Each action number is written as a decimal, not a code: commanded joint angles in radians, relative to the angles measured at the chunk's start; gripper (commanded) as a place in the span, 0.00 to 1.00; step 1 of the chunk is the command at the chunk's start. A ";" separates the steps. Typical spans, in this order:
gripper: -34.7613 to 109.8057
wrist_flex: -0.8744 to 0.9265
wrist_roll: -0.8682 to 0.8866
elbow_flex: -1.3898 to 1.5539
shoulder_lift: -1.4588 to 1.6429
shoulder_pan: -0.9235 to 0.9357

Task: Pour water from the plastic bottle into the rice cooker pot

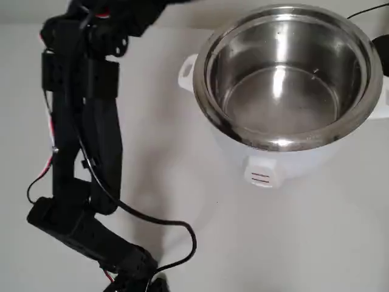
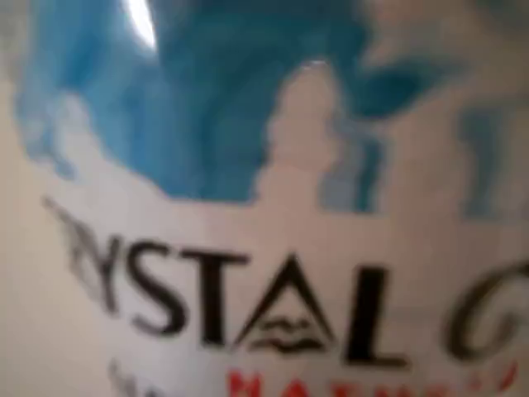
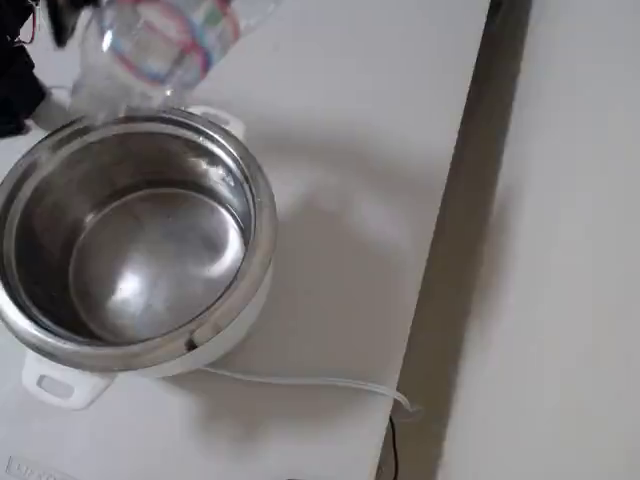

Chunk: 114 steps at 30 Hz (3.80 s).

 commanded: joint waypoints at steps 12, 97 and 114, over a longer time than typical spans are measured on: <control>0.31 -0.006 -0.785 -0.003 0.120 -0.273; 0.54 -2.454 -1.008 1.931 -0.255 -0.198; 0.52 -0.910 -0.535 2.235 1.285 -0.051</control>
